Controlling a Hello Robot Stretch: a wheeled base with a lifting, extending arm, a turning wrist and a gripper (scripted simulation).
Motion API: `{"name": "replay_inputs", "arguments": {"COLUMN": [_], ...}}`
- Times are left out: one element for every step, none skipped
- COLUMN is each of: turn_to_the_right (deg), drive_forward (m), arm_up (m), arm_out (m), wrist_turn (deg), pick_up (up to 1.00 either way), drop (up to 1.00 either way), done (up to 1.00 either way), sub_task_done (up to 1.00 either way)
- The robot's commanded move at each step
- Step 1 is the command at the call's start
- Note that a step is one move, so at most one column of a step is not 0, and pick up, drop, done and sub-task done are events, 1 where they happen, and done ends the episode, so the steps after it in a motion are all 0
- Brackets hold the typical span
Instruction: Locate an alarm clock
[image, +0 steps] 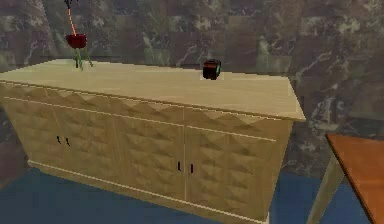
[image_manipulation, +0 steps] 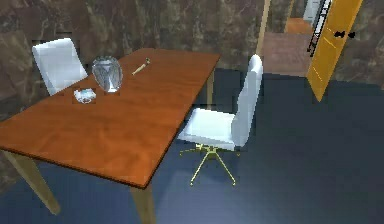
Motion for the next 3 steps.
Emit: {"name": "replay_inputs", "arguments": {"turn_to_the_right": [12.0, 0.0, 0.0], "drive_forward": [0.00, 0.55, 0.00], "arm_up": [0.00, 0.00, 0.00], "arm_out": [0.00, 0.00, 0.00], "wrist_turn": [0.0, 0.0, 0.0], "pick_up": [0.00, 0.00, 0.00], "drop": [0.00, 0.00, 0.00], "done": [0.00, 0.00, 1.00], "sub_task_done": [0.00, 0.00, 0.00]}}
